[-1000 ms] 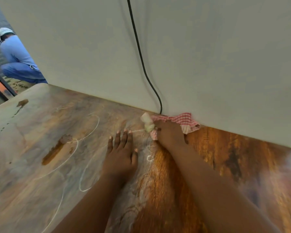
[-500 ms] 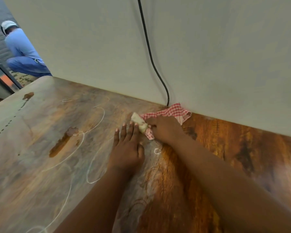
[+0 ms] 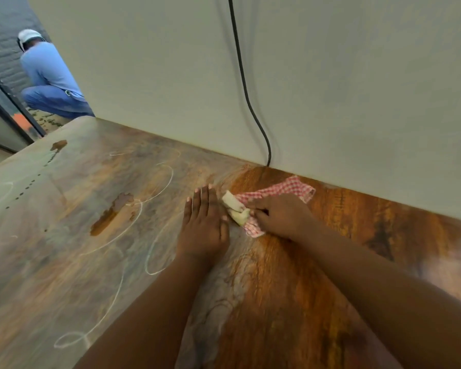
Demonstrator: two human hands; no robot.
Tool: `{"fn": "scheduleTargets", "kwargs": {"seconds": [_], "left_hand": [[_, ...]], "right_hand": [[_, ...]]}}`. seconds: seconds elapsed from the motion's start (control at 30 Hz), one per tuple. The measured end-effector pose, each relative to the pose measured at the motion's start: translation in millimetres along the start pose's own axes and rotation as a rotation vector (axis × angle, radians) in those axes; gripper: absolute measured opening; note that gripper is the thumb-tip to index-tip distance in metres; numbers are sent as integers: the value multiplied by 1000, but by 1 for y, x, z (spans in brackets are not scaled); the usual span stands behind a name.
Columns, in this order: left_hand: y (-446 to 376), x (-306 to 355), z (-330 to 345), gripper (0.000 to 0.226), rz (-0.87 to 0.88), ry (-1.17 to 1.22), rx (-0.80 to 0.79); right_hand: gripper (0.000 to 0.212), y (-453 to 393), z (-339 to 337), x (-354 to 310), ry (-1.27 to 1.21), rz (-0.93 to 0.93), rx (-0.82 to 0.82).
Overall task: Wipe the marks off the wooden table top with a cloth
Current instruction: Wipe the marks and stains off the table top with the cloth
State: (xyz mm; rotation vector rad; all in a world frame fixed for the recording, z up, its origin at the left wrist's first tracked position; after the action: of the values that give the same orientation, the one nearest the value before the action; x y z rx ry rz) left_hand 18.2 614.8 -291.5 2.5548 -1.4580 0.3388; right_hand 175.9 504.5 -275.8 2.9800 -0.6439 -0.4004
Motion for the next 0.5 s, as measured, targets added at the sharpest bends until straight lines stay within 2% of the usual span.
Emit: {"fn": "scheduleTargets", "kwargs": {"seconds": [0.1, 0.2, 0.27, 0.33, 0.4, 0.43, 0.5], "left_hand": [[9, -3, -2, 70, -29, 23, -50], [21, -9, -11, 67, -105, 164, -37], [33, -15, -17, 69, -203, 272, 1], [48, -22, -23, 65, -251, 274, -6], [63, -29, -27, 62, -235, 214, -31], [72, -32, -30, 62, -223, 191, -40], [89, -40, -35, 62, -212, 151, -58]], "right_hand": [[38, 10, -20, 32, 108, 268, -133], [34, 2, -18, 3, 42, 379, -33], [32, -1, -2, -44, -30, 276, 26], [35, 14, 15, -84, -21, 74, 10], [40, 41, 21, -85, 6, -55, -26], [41, 54, 19, -75, 17, -73, -66], [43, 70, 10, -49, 58, 13, -164]]}}
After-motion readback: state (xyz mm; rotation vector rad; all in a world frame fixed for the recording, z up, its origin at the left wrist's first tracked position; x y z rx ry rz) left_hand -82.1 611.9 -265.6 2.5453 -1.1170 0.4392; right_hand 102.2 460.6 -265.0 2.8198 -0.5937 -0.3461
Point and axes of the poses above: each hand's wrist, its own y-axis away from the middle knuckle, its own z-axis out of the palm, x = y × z, the point moved 2 cm from there along -y, towards the middle knuckle, and after that the axes turned 11 degrees about -x, right-handed, at the moved point
